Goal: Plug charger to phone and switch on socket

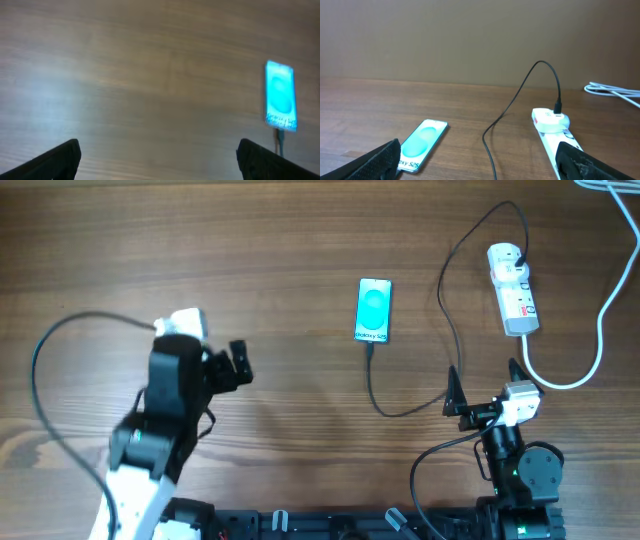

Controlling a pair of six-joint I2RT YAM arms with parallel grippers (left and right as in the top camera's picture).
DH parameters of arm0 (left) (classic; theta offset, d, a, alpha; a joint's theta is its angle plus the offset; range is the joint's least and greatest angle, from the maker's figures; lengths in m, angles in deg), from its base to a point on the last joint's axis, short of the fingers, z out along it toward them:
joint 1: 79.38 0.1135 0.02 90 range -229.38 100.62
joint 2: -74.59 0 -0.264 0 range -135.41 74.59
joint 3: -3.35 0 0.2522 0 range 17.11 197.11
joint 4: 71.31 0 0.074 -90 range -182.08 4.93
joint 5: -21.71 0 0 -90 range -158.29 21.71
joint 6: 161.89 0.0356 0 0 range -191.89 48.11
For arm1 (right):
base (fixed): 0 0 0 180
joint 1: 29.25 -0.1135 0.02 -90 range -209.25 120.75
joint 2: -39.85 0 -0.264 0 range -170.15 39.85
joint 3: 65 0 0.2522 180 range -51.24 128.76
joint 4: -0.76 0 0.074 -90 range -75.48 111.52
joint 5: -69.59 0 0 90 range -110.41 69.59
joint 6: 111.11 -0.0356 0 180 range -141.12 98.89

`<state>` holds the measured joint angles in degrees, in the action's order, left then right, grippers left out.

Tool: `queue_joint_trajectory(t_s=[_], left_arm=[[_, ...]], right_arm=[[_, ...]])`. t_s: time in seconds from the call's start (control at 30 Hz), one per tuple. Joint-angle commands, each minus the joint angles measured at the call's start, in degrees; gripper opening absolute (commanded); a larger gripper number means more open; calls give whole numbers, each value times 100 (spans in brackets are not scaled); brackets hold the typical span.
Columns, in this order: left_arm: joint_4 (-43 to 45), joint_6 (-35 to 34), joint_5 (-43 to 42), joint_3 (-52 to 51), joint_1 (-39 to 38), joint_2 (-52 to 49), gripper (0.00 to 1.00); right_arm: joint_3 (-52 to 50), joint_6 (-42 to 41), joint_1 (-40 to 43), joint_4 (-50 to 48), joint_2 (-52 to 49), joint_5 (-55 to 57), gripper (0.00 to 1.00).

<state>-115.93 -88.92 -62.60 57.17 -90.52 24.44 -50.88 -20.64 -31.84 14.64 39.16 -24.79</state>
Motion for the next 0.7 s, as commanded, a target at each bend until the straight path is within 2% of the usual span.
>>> queue_joint_trajectory(t_s=[0.0,0.1,0.23,0.47,0.67], left_arm=[[614,31,-313,-977,229,1130,100],[979,31,-330,-1746,243,2389,100],[992,221,-302,-2544,243,3836,100],[1707,315,-306,-3469,243,4631,100],[2129,313,-313,-3718,588,4972,100]], right_arm=[[-4,-59,-13,-11,48,96,100],[-4,-59,-13,-9,48,96,99],[-4,-57,-13,-11,48,96,99],[-4,-57,-13,-9,48,96,100],[-4,-57,-13,-11,48,96,100]])
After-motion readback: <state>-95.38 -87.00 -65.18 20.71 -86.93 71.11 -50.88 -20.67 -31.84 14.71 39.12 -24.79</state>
